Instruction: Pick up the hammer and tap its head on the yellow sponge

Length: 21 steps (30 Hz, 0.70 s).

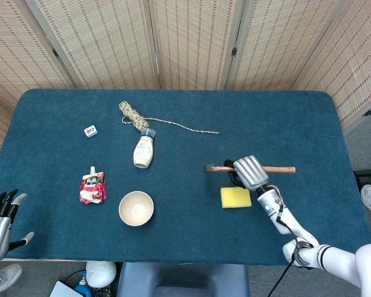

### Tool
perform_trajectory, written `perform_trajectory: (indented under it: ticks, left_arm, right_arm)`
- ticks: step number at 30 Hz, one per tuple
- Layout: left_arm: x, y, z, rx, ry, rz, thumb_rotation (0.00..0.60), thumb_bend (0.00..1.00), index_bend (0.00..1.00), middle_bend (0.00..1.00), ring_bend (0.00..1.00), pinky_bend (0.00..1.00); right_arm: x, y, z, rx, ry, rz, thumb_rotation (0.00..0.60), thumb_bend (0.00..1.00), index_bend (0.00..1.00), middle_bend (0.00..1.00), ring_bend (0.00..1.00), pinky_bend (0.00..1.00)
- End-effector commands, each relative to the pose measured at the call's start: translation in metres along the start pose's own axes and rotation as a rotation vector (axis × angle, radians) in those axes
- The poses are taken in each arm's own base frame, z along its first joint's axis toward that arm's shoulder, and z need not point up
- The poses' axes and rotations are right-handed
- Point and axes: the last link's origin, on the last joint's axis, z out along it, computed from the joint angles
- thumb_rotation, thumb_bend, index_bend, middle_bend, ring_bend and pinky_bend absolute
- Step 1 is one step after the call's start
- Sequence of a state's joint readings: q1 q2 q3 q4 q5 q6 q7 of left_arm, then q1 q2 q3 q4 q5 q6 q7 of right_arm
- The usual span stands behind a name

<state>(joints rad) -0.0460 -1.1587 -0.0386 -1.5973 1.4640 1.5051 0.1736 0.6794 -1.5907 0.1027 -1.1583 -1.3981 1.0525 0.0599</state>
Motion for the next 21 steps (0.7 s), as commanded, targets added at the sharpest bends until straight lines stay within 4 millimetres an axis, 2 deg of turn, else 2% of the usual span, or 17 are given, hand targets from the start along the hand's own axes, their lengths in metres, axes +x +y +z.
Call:
perform_trajectory:
  ticks: [1, 11, 21]
  left_arm:
    - [0.001, 0.001, 0.0, -0.004, 0.001, 0.003, 0.6, 0.14, 0.17, 0.09, 0.05, 0.23]
    - [0.004, 0.008, 0.001, -0.022, 0.006, 0.011, 0.6, 0.14, 0.17, 0.09, 0.05, 0.23]
    - [0.008, 0.017, 0.002, -0.038, 0.007, 0.017, 0.6, 0.14, 0.19, 0.1, 0.05, 0.23]
  right_arm:
    - [0.0, 0.005, -0.009, -0.003, -0.007, 0.023, 0.6, 0.87, 0.81, 0.88, 0.89, 0.81]
    - [0.001, 0.018, -0.04, -0.013, -0.062, 0.098, 0.6, 0.86, 0.81, 0.91, 0.93, 0.85]
    - [0.014, 0.039, -0.084, -0.033, -0.147, 0.097, 0.6, 0.86, 0.81, 0.91, 0.93, 0.85]
